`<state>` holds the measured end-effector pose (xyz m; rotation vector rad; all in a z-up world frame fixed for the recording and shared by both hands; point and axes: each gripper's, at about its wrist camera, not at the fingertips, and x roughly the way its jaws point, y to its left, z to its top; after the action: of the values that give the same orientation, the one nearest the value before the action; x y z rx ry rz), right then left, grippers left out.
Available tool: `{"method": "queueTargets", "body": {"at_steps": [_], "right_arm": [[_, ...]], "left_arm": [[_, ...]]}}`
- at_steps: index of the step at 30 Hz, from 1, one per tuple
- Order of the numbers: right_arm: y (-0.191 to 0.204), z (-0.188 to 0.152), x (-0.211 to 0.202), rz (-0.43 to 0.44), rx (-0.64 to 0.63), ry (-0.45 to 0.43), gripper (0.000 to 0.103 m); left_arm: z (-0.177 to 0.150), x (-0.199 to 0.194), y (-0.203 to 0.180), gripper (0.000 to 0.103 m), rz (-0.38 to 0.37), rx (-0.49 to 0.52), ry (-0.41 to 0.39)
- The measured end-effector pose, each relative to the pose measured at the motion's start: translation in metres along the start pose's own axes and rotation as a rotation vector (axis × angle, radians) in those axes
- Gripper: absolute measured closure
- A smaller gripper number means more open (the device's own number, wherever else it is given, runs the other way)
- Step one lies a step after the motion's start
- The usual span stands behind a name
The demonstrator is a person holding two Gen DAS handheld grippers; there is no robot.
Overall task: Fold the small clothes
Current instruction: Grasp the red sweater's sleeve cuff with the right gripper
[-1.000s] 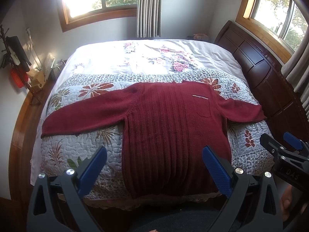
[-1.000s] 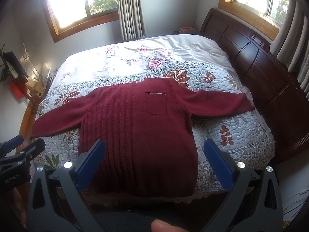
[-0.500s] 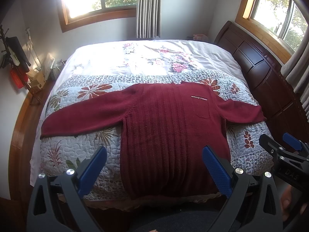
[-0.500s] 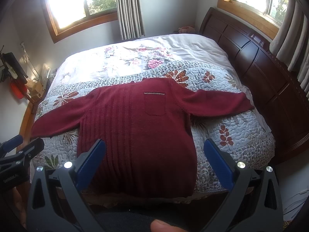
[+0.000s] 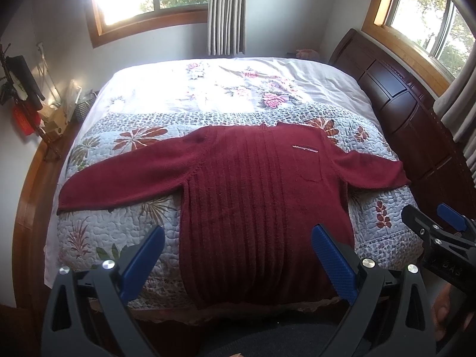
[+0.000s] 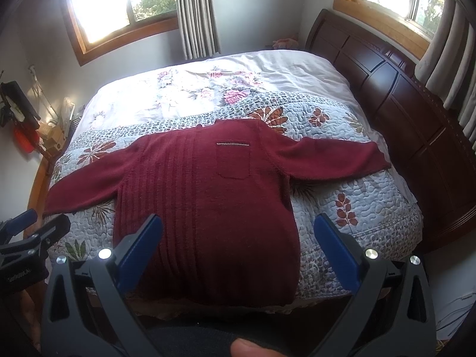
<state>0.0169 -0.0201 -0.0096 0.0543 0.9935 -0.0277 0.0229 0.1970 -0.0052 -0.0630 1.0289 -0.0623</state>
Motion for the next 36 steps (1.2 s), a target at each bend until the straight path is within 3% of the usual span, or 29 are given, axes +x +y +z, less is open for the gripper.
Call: {"method": "queueTargets", "body": {"at_steps": [4, 7, 10, 12, 17, 20, 22, 26, 29, 32, 36], "right_arm": [[-0.009, 0.002, 0.007, 0.01, 0.001, -0.033, 0.003], [-0.029, 0.002, 0.02, -0.002, -0.037, -0.136, 0.003], [-0.07, 0.005, 0.055, -0.084, -0.05, -0.118, 0.003], [-0.117, 0.007, 0.079, -0.089, 0.046, -0.099, 0.003], [-0.266, 0.007, 0.132, 0.025, 0.428, -0.054, 0.005], [-0.353, -0.002, 0.174, 0.187, 0.729, -0.011, 0.027], [-0.396, -0.008, 0.203, 0.271, 0.874, 0.002, 0.029], [-0.472, -0.018, 0.248, 0.455, 1.089, -0.083, 0.028], [-0.521, -0.029, 0.282, 0.514, 1.269, -0.132, 0.025], [-0.549, -0.03, 0.315, 0.542, 1.329, -0.11, 0.033], [-0.566, -0.024, 0.343, 0.506, 1.31, -0.074, 0.036]], "left_arm": [[0.0, 0.009, -0.007, 0.004, -0.04, 0.018, -0.019], [-0.002, 0.013, -0.009, 0.004, -0.187, 0.028, -0.093], [-0.004, 0.011, -0.02, 0.004, -0.276, 0.093, -0.208], [-0.004, 0.011, -0.03, 0.004, -0.264, 0.143, -0.254], [0.007, 0.02, -0.046, 0.004, -0.305, 0.114, -0.211], [0.011, 0.029, -0.054, 0.004, -0.277, 0.09, -0.17], [0.013, 0.036, -0.061, 0.004, -0.251, 0.073, -0.126], [0.013, 0.049, -0.068, 0.004, -0.262, 0.024, -0.051], [0.014, 0.054, -0.077, 0.004, -0.248, 0.016, -0.019], [0.018, 0.057, -0.085, 0.004, -0.241, -0.006, -0.001], [0.022, 0.057, -0.095, 0.004, -0.215, -0.027, 0.003]]}}
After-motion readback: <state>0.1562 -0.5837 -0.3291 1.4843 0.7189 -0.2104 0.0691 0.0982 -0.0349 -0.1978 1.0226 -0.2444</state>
